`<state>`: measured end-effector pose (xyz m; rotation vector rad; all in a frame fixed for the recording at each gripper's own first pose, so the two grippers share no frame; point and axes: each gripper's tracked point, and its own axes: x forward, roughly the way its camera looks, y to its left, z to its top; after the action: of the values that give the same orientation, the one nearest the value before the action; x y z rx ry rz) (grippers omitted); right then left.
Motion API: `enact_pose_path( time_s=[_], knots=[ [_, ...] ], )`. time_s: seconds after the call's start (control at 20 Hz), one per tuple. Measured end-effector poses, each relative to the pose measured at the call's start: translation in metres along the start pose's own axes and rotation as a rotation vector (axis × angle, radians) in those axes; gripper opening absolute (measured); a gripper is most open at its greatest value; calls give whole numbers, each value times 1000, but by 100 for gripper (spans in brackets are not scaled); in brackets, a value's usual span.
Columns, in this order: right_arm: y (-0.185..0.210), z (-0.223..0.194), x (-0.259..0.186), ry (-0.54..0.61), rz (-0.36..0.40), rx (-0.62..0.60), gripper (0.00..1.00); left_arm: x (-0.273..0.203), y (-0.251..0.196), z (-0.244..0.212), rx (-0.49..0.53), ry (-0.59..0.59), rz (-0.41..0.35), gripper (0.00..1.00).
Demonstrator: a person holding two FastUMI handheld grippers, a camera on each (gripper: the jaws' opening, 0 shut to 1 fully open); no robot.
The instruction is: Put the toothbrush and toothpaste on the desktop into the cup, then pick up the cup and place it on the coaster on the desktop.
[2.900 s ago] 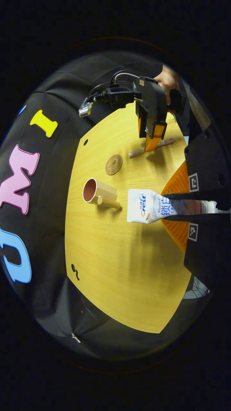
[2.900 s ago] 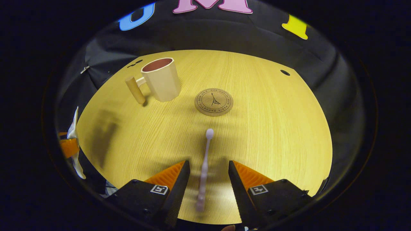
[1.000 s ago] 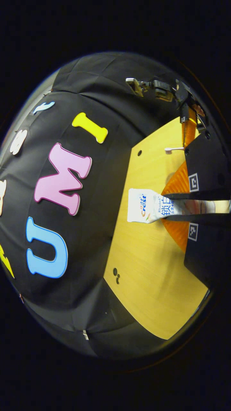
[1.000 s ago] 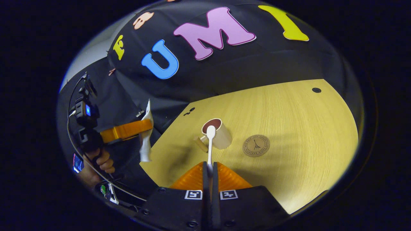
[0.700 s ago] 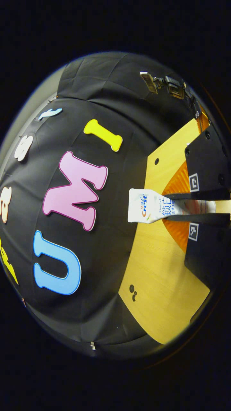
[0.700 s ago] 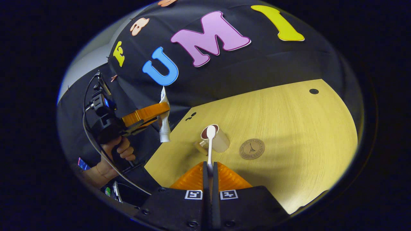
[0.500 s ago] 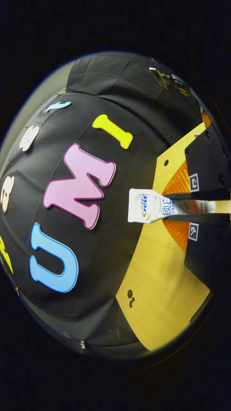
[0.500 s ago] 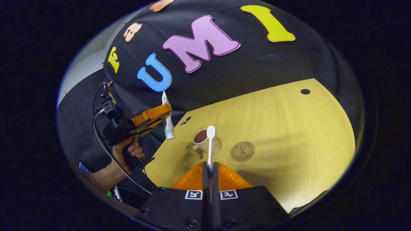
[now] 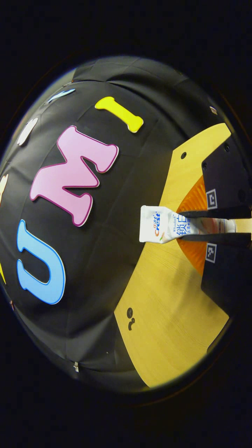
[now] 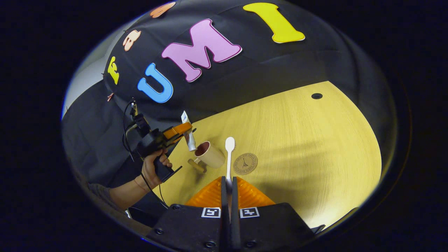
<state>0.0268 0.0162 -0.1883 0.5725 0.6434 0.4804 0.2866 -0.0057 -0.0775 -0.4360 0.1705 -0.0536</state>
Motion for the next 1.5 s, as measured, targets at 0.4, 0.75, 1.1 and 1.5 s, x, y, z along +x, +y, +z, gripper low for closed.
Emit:
enact_pose_path(
  time_s=[0.4,0.75,1.1,1.5],
  knots=[
    [-7,-4,4,22,-3,-2,5,7,7,-40,67,52,21,22],
    [2,-8,5,11,12,3,5,-17,12,-56,75,87,20,26],
    [15,-10,-4,-29,17,16,5,-35,15,-69,76,127,13,35],
    [38,-4,-8,-105,17,42,5,-55,12,-72,99,160,-32,46]
  ],
)
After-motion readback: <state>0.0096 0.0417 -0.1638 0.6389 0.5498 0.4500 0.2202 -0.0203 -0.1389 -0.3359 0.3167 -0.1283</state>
